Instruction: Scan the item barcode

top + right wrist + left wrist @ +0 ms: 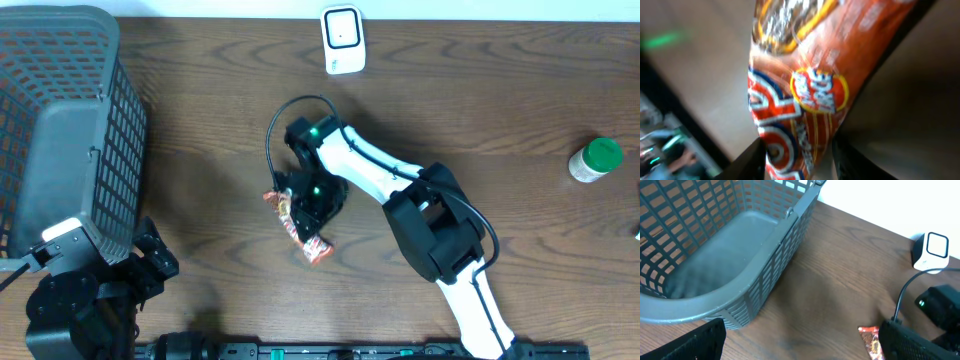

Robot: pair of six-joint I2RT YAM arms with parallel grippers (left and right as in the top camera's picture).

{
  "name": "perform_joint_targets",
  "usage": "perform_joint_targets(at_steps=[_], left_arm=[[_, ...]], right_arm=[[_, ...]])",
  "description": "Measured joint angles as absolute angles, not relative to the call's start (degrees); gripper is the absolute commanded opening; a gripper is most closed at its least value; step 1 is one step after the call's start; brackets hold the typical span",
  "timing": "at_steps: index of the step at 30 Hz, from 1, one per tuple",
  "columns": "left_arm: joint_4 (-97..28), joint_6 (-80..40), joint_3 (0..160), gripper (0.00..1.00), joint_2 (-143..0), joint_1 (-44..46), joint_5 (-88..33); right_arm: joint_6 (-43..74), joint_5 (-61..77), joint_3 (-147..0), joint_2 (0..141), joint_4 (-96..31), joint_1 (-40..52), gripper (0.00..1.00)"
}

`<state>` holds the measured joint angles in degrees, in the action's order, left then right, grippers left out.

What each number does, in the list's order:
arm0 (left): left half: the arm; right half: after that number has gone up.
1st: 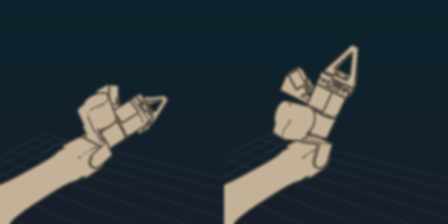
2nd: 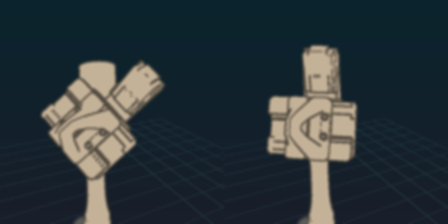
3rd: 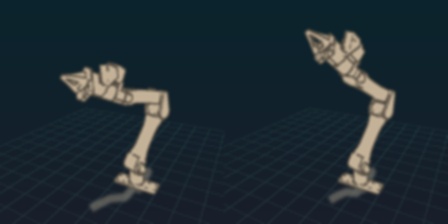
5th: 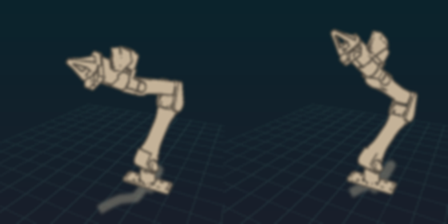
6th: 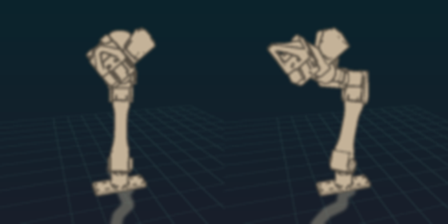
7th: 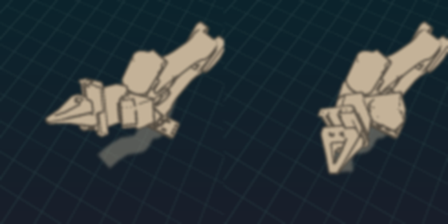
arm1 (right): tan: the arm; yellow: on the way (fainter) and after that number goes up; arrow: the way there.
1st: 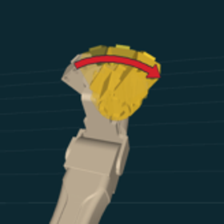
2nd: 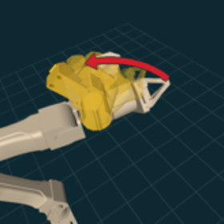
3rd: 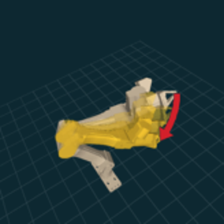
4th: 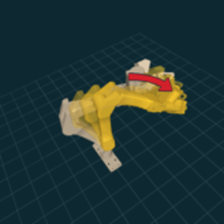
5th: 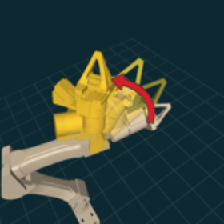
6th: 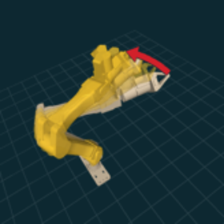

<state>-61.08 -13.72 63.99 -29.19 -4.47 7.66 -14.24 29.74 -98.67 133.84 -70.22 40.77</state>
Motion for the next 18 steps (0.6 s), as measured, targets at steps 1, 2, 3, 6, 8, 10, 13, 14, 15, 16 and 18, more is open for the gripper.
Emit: perform_joint_targets(at_steps=[1,2,3,6,8,10,13,14,15,16,18], left_arm=[[-61.06,-13.72,63.99,0.98,-29.19,-4.47,7.66],[-61.06,-13.72,63.99,0.98,-29.19,-4.47,7.66],[-61.08,-13.72,63.99,0.98,-29.19,-4.47,7.66],[-61.08,-13.72,63.99,0.98,-29.19,-4.47,7.66],[-61.08,-13.72,63.99,0.98,-29.19,-4.47,7.66],[-61.06,-13.72,63.99,0.98,-29.19,-4.47,7.66],[-61.06,-13.72,63.99,0.98,-29.19,-4.47,7.68],[-61.08,-13.72,63.99,0.98,-29.19,-4.47,7.66],[-61.08,-13.72,63.99,0.98,-29.19,-4.47,7.66],[-61.06,-13.72,63.99,0.98,-29.19,-4.47,7.66],[-61.08,-13.72,63.99,0.98,-29.19,-4.47,7.66]], right_arm=[[-14.59,31.42,-97.84,133.88,-70.59,40.86,0.36],[-14.79,32.32,-97.34,133.97,-70.67,41.01,0.32],[-14.96,33.17,-96.86,134.15,-70.74,41.17,0.29],[-15.20,34.54,-95.88,134.41,-70.52,41.34,0.01],[-14.72,36.03,-95.31,134.96,-70.78,41.65,0.01],[-13.52,37.01,-94.96,135.28,-71.13,42.11,0.01],[-10.83,36.36,-95.15,135.31,-71.33,42.59,0.01],[-10.07,36.07,-95.59,135.35,-71.70,42.68,0.01],[-9.02,35.35,-96.51,135.59,-72.55,42.89,0.01],[-8.10,34.39,-97.45,135.85,-73.43,43.09,0.01],[-5.04,28.67,-100.47,136.25,-76.07,44.23,0.02]])
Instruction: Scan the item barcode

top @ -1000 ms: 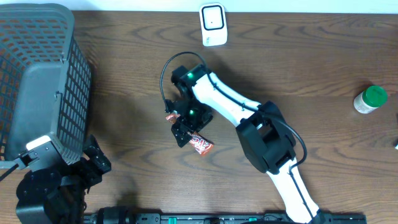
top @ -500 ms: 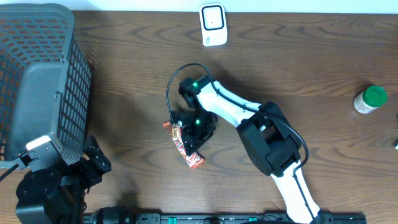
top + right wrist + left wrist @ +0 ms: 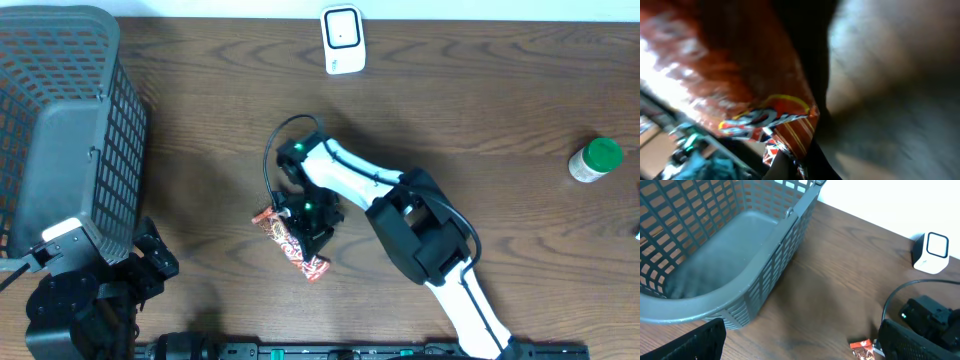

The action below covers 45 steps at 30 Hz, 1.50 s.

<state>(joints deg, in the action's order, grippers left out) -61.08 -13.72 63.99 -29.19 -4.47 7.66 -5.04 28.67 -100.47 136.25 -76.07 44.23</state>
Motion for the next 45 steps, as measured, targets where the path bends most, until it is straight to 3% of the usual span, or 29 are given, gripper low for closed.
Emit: perform_joint_targets(at_steps=[11,19,32,41,42,44,45], left_arm=[[-61.06,-13.72,63.99,0.98,-29.19,-4.47,7.66],[-61.08,-13.72,63.99,0.98,-29.19,-4.47,7.66],[-61.08,-13.72,63.99,0.98,-29.19,-4.47,7.66],[-61.08,-13.72,63.99,0.98,-29.19,-4.47,7.66],[-61.08,-13.72,63.99,0.98,-29.19,-4.47,7.66],[-61.08,-13.72,63.99,0.98,-29.19,-4.47,7.68],[-61.08,-13.72,63.99,0.98,-29.19,-4.47,7.66]], right_arm=[[11.66,-23.46,-105.97,133.95,-79.00,44.42,0.02],[26.81,-45.87,-105.89,133.95,-82.26,44.62,0.01],[38.70,-53.01,-98.98,133.93,-78.94,54.02,0.02],[40.36,-53.28,-90.94,133.91,-72.71,59.86,0.01],[40.14,-52.56,-90.59,133.91,-72.07,60.58,0.02],[39.35,-50.48,-90.35,133.86,-70.70,62.19,0.14],[38.41,-48.80,-90.30,133.86,-69.67,63.02,0.25]])
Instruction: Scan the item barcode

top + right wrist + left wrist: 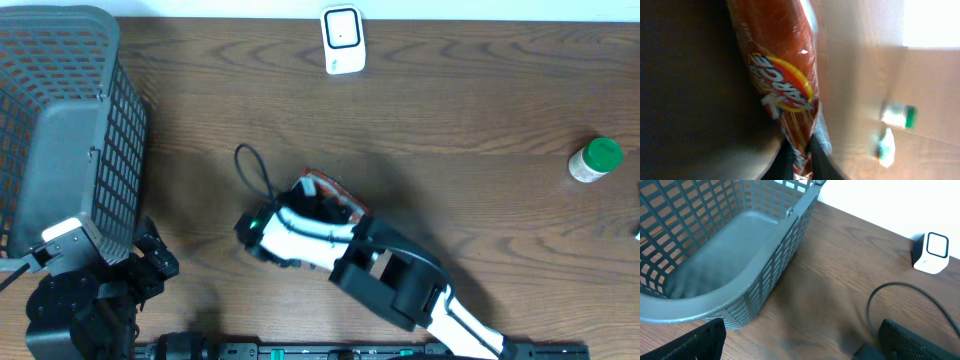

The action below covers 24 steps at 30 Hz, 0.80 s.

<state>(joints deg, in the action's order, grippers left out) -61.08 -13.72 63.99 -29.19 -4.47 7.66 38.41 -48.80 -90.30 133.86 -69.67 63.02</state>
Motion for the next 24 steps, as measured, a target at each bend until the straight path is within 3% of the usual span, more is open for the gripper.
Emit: perform_joint_targets(at_steps=[1,7,9,18,20,21,22,24], left_arm=[[-61.06,-13.72,63.99,0.98,-29.19,-4.47,7.66],[-61.06,-13.72,63.99,0.98,-29.19,-4.47,7.66],[-61.08,-13.72,63.99,0.98,-29.19,-4.47,7.66],[-61.04,-13.72,63.99,0.98,-29.19,-4.47,7.68],[-61.08,-13.72,63.99,0.98,-29.19,-4.47,7.66],[-61.06,-13.72,63.99,0.98,-29.19,-4.47,7.66],[-61.06,-13.72,63.99,0.98,-29.19,-4.47,7.66],[-61.06,-13.72,63.99,0.98,-29.19,-4.47,7.66]], right_arm=[[37.28,-46.94,-90.30,133.86,-68.82,64.03,0.50],[31.03,-40.58,-92.44,130.76,-69.04,68.10,0.67],[28.91,-37.21,-94.41,130.58,-69.76,68.18,0.83],[5.80,-8.91,-103.66,129.88,-73.28,56.93,0.88],[1.65,-4.34,-104.95,129.88,-73.69,52.47,0.96],[-0.32,-2.48,-105.51,129.88,-73.65,49.87,0.96],[-2.22,-0.89,-106.00,129.88,-73.67,47.57,0.93],[-5.58,1.98,-106.50,129.88,-73.06,43.29,0.78]])
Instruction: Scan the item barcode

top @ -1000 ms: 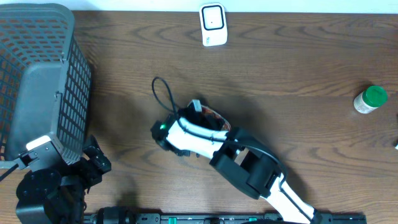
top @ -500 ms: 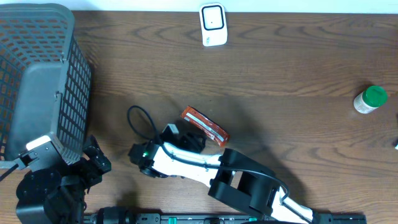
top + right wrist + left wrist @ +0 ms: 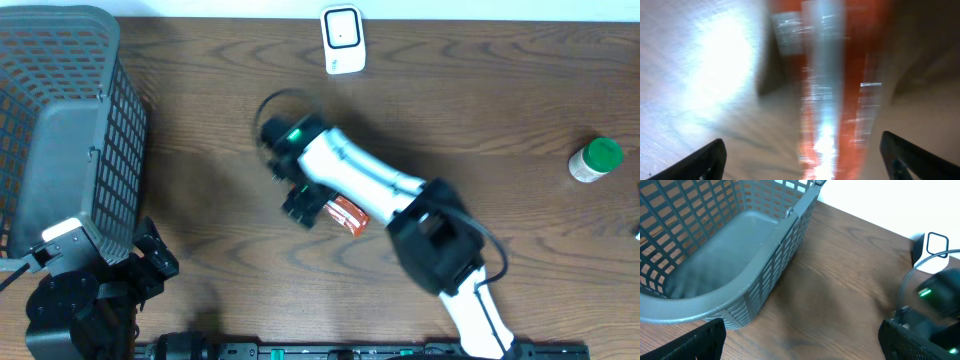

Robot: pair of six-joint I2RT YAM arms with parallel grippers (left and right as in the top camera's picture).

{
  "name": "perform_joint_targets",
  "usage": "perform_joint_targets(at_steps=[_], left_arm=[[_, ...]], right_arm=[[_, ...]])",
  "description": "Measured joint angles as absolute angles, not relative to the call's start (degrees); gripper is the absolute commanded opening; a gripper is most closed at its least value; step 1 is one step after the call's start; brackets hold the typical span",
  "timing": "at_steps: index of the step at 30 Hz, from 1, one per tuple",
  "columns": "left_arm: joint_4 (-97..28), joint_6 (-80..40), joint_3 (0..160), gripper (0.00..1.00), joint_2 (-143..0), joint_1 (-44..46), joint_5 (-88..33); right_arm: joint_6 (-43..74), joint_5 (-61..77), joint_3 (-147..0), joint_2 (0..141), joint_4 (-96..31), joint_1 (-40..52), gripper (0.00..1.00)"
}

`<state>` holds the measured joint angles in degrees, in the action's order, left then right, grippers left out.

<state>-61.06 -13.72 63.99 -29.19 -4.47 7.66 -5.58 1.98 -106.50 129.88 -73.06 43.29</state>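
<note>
The orange-red snack packet (image 3: 347,214) lies on the brown table just right of my right gripper (image 3: 305,207), near the middle. In the right wrist view the packet (image 3: 835,85) is a blurred, shiny strip ahead of the right gripper (image 3: 802,142), which is open with its fingers (image 3: 705,160) wide apart and clear of the packet. No barcode can be made out. The white scanner (image 3: 341,40) stands at the table's far edge; the left wrist view shows the scanner (image 3: 937,244) too. My left gripper (image 3: 802,330) is open and holds nothing at the front left.
A grey mesh basket (image 3: 60,130) fills the left side, its rim (image 3: 775,245) close to the left arm. A green-lidded bottle (image 3: 596,160) stands at the far right. The right arm's black cable (image 3: 270,110) loops above its wrist.
The right gripper was shut on the packet, with its wrist low and to the left. Now it is open, the wrist has swung up toward the scanner side, and the packet lies beside it.
The right gripper held the packet near the table's middle, then a little further left and nearer the front edge. Then the arm was folded over with the packet still gripped. Now the packet is let go at the middle. The left arm never moved.
</note>
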Motion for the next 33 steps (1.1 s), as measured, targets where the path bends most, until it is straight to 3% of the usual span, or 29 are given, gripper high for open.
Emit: perform_joint_targets(at_steps=[2,3,9,13,22,24,26,33], left_arm=[[-61.08,-13.72,63.99,0.98,-29.19,-4.47,7.66],[-61.06,-13.72,63.99,0.98,-29.19,-4.47,7.66],[-61.06,-13.72,63.99,0.98,-29.19,-4.47,7.66],[-61.06,-13.72,63.99,0.98,-29.19,-4.47,7.66],[-61.06,-13.72,63.99,0.98,-29.19,-4.47,7.66],[-61.08,-13.72,63.99,0.98,-29.19,-4.47,7.66],[-61.08,-13.72,63.99,0.98,-29.19,-4.47,7.68],[-61.06,-13.72,63.99,0.98,-29.19,-4.47,7.68]], right_arm=[[-9.37,5.80,-106.76,129.88,-71.81,38.96,0.62],[-10.74,7.88,-106.78,129.88,-71.13,37.23,0.60],[-17.06,19.42,-106.83,130.04,-69.12,30.63,0.57],[-19.62,24.25,-107.13,131.83,-70.81,29.78,0.49],[-23.46,27.88,-107.15,136.31,-73.91,30.33,0.49],[-23.68,28.82,-107.46,136.88,-74.35,30.35,0.35],[-24.56,29.45,-108.03,138.04,-74.83,30.33,0.02],[-26.00,34.09,-108.38,140.70,-76.64,30.79,0.01]])
